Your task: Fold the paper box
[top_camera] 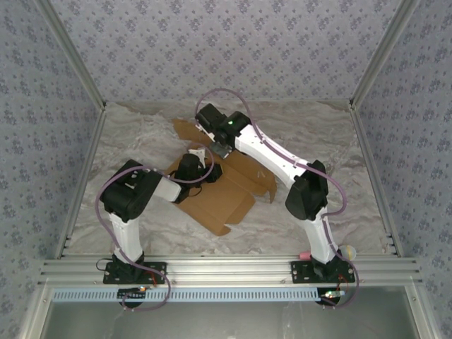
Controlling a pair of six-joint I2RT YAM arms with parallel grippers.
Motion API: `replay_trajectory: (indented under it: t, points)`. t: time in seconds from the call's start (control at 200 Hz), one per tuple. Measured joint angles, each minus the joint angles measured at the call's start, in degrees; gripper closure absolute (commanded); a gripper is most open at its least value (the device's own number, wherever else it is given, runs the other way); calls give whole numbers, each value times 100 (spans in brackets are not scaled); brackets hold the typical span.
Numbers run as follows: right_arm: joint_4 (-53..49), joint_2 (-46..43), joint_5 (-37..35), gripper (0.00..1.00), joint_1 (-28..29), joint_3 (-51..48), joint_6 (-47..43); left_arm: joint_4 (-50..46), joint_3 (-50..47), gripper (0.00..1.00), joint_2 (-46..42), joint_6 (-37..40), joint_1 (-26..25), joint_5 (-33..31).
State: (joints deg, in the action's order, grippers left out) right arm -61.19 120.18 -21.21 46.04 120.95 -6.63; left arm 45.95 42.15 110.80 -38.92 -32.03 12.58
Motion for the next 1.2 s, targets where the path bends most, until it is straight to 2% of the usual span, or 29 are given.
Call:
replay_trajectory:
  t: [0.375,0.605,0.864,1.199]
  points:
    - [170,-85,13,100,46,-188,127,90,-48,74,0,-17,2,0]
    - [232,-85,-247,100,37,-184,-94,81,-164,62,-144,-17,4,22]
    - [822,-153,-883,100,-35,-470,-1108,-330,-522,52,-811,-26,157,-24]
    - [2811,-699,-1784,100,-92,-2201,-2933,-1545,-664,46,-2068,-15,824,-20]
